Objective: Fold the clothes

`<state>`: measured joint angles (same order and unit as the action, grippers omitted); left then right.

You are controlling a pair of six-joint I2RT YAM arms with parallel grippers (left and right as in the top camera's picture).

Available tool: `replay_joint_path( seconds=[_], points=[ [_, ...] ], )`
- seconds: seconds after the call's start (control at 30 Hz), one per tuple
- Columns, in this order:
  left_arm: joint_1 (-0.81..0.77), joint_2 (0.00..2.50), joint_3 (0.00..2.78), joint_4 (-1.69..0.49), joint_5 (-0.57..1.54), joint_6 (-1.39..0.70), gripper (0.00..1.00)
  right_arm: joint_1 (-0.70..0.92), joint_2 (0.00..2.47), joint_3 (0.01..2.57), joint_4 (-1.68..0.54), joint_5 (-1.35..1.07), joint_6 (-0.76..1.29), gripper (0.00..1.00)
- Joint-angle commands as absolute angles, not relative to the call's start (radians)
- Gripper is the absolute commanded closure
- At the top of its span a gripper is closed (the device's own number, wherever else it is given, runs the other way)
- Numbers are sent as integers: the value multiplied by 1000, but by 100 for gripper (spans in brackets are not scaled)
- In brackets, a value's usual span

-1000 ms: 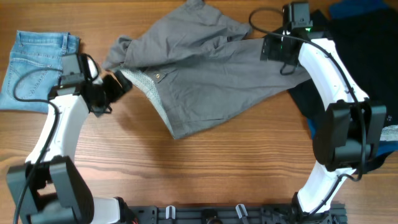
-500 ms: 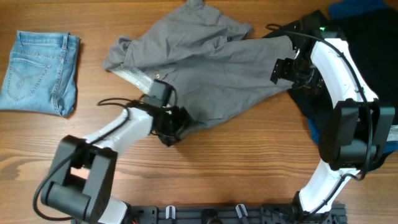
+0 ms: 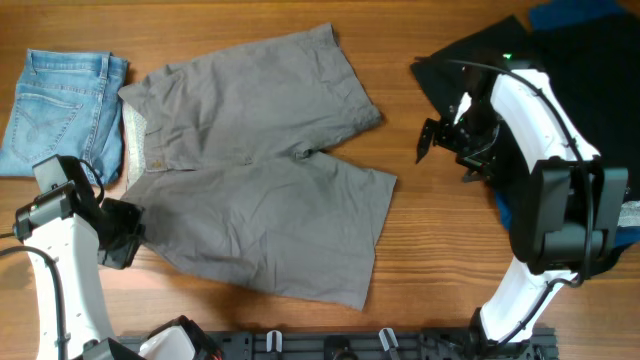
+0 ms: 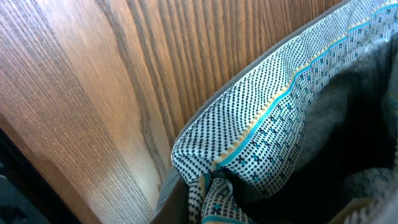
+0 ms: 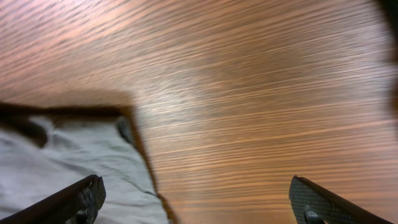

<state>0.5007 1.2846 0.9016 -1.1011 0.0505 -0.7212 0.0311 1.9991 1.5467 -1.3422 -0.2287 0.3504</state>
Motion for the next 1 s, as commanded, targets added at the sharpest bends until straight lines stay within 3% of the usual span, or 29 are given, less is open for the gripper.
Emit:
replay_joint_path(
  seconds=[0.0,0.27,0.43,0.47,0.5,0.53,0.6,0.73,0.9,0.93,0.97],
  points=[
    [488,1298,911,-1104,63,-684,96,82,2008,1521,-1329,-305,340,0],
    [447,1306,909,-1092,62,-684,96,239,2008,1302,-1149,-382,379,0],
    [447,1306,909,-1081,62,-684,96,266,2008,1257,-861,-404,291,17],
    [447,1306,909,-1081,62,-684,96,277,2008,1257,-829,-421,269,32],
    [447,1306,909,-1080,62,-684,96,289,2008,1256,-813,-417,265,69],
    [447,1306,909,-1077,62,-684,96,296,2008,1256,-802,-416,265,96],
    [442,1306,907,-1054,63,-685,96,296,2008,1256,-752,-396,269,96],
    [363,1319,873,-876,63,-685,96,233,2008,1279,-656,-95,392,96],
    [245,1399,871,-775,117,-688,92,57,2008,1394,-665,-103,348,94],
    [225,1411,871,-781,132,-688,92,45,2008,1400,-677,-123,329,86],
    [205,1419,871,-787,134,-688,92,32,2008,1407,-705,-135,315,62]
  ],
)
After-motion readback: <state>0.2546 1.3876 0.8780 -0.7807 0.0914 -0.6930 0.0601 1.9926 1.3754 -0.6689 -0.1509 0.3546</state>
